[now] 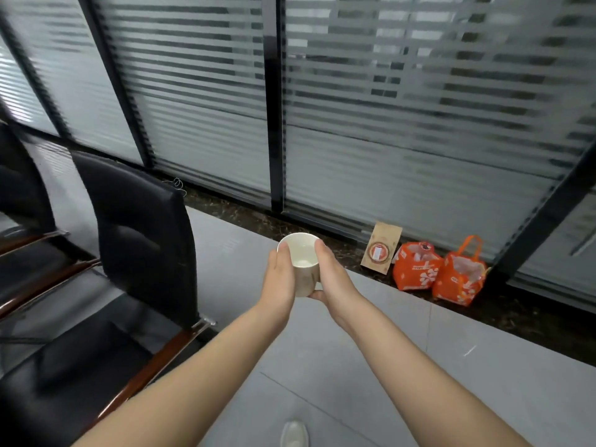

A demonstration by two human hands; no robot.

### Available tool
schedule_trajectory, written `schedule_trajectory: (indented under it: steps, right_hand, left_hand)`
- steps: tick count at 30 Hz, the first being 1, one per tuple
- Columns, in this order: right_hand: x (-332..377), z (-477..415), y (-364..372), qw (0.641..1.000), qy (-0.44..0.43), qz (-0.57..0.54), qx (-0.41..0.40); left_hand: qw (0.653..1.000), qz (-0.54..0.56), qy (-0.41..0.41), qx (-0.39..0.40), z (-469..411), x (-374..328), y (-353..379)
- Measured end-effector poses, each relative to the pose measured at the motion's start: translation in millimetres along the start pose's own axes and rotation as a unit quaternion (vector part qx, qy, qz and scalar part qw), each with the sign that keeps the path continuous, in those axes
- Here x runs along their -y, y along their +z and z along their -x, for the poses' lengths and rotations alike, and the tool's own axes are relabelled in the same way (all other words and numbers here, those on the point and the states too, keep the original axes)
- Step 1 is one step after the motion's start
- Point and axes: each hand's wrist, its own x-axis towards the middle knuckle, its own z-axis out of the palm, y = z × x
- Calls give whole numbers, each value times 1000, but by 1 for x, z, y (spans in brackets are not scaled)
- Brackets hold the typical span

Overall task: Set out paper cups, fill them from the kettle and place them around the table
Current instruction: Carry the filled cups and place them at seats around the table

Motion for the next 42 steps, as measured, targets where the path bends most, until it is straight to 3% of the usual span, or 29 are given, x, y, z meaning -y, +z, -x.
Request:
schedule_trajectory:
  steps: [14,24,34,42]
  right_hand:
    - [92,-285,2,998,17,-1,55]
    - [139,-481,29,982,24,59,177]
    - [183,-638,111,944,43,116,304]
    - [195,-742,227,920,51,137,364]
  left_hand:
    - [997,28,5,-67,-272,-65,50]
    - [986,29,29,-164,-437,-97,52]
    - [946,57,22,-319,-583,-131,14]
    - [927,72,23,-368,-695,-148,-76]
